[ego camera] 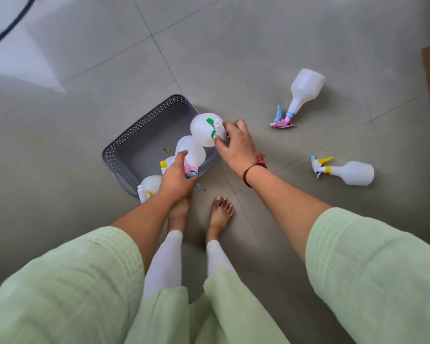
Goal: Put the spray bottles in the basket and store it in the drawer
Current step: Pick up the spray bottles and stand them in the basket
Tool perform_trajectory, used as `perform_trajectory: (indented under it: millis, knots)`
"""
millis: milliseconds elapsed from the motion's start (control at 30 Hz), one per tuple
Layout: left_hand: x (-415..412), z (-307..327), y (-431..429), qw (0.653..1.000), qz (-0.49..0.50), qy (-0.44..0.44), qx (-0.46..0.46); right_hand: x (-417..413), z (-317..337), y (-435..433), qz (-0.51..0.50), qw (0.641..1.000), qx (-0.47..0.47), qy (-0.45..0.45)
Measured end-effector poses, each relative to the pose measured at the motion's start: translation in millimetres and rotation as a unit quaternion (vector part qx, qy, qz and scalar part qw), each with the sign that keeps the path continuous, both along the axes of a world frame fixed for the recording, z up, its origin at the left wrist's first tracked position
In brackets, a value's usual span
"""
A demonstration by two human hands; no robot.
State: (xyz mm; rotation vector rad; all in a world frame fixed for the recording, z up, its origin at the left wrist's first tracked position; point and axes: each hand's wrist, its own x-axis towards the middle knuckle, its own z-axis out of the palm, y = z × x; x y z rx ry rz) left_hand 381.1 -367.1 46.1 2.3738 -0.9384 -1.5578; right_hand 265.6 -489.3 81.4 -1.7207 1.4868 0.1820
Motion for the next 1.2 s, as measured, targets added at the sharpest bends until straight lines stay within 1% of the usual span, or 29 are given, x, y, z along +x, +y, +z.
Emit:
perform_trajectory:
  millis: [167,400,567,767,833,900,967,1133,1200]
  knots:
    - [-2,-21,-7,1.000,-0.010,0.018,0.007,10,-17,4,-0.017,1.000,-0.007,-0.009]
    - [-7,-41,-21,0.999,-0.005,0.024,0.035,26,-27,-5,-0.053,0.996,-0.056,-0.040]
    - [-11,-46,-24,0.998,-0.008,0.032,0.052,29,-27,-17,-0.036,0.996,-0.066,-0.041]
    - [-6,-41,-24,0.999,-0.011,0.027,0.031,38,-23,-24,-0.031,0.992,-0.094,-0.078]
    - [-3,-32,-24,1.000,-0.006,0.017,-0.001,44,-21,-24,-0.030,0.991,-0.097,-0.089]
    - [1,-21,-25,0.999,0.009,-0.007,-0.040,50,-18,-22,-0.021,0.991,-0.092,-0.093]
    - [8,-10,-26,0.997,0.020,-0.038,-0.058,56,-15,-19,-0.007,0.992,-0.085,-0.091]
    - [36,6,-30,0.995,0.031,-0.076,-0.054,72,-20,-17,0.038,0.996,-0.062,-0.057]
    - [47,7,-29,0.995,0.018,-0.086,-0.040,79,-25,-17,0.047,0.996,-0.054,-0.055]
